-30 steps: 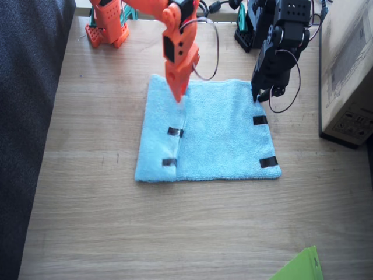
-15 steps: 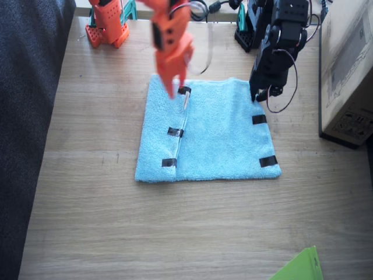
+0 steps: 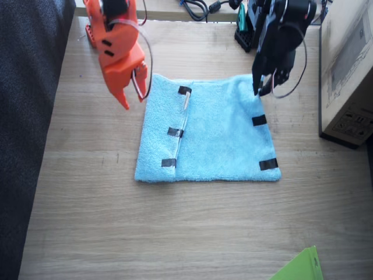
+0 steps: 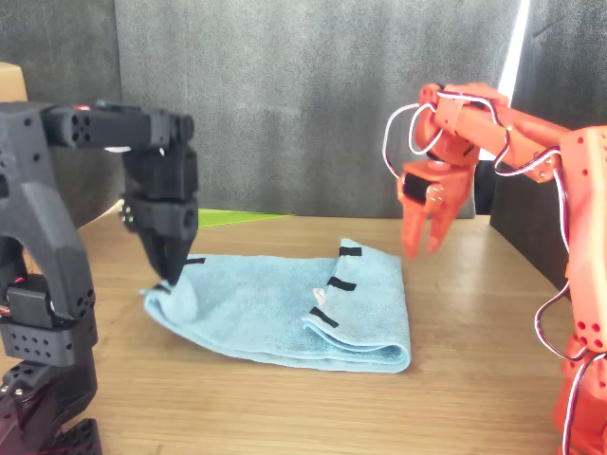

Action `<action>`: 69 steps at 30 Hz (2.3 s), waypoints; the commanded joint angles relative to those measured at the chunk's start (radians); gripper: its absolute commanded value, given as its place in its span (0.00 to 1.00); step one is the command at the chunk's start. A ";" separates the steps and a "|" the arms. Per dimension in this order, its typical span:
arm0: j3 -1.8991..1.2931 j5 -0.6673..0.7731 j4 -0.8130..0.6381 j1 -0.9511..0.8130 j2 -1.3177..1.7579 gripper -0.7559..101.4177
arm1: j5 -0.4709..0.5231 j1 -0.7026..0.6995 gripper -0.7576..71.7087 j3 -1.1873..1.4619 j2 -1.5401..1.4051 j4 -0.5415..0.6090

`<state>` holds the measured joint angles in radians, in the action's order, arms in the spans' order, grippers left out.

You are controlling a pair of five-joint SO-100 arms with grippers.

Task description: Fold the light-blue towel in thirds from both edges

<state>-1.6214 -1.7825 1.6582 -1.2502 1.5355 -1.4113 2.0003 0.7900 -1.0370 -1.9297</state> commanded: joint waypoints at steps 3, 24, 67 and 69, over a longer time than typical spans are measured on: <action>0.084 -0.026 0.081 0.018 0.069 0.01 | -0.018 0.003 0.28 -0.002 -0.023 -0.012; 0.337 0.040 0.219 0.420 -0.118 0.01 | -0.032 0.005 0.29 0.002 -0.021 -0.014; 1.085 -0.008 0.400 0.615 -0.752 0.00 | -0.026 0.005 0.30 0.021 -0.048 -0.014; 1.103 0.002 0.402 0.620 -0.773 0.03 | -0.026 0.008 0.30 0.025 -0.048 -0.015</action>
<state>-0.5630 -1.7763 2.0325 -0.6351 0.7563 -1.4373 1.9942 0.8084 -1.0370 -1.9374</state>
